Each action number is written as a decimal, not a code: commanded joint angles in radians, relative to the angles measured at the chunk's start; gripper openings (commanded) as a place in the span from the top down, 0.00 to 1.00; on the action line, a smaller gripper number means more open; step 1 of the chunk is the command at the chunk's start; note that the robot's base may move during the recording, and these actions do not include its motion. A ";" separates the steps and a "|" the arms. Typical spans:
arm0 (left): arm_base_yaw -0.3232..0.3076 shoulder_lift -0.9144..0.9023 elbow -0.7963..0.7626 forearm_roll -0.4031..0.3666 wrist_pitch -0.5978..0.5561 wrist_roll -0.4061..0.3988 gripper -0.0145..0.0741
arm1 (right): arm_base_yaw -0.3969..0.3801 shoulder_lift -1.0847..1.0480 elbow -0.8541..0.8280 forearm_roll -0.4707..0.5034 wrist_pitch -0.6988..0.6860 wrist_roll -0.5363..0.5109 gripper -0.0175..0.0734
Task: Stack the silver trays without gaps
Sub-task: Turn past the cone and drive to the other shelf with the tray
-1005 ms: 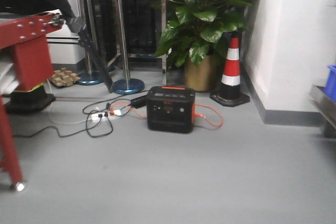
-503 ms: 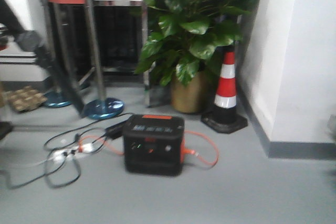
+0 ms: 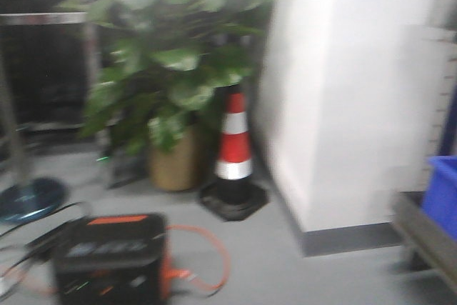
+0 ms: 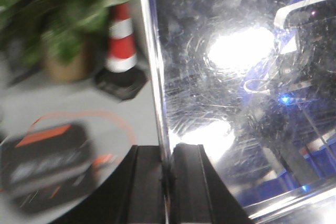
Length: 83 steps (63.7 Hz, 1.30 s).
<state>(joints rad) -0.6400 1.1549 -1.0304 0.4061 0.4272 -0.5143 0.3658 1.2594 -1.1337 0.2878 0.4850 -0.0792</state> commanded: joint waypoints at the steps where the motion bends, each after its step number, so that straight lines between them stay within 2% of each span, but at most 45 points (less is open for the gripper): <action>1: 0.019 -0.017 -0.003 0.053 0.018 0.000 0.85 | -0.013 -0.013 0.002 -0.071 -0.028 -0.016 0.89; 27: 0.019 -0.017 -0.003 0.053 0.018 0.000 0.85 | -0.013 -0.013 0.002 -0.071 -0.038 -0.016 0.89; 50: 0.019 -0.017 -0.003 0.053 0.018 0.000 0.85 | -0.013 -0.013 0.002 -0.071 -0.110 -0.016 0.89; 83: 0.019 -0.017 -0.003 0.053 0.018 0.000 0.85 | -0.013 -0.013 0.002 -0.071 -0.112 -0.016 0.89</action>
<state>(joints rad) -0.6400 1.1549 -1.0304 0.4102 0.4081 -0.5143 0.3658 1.2613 -1.1323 0.2692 0.4185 -0.0811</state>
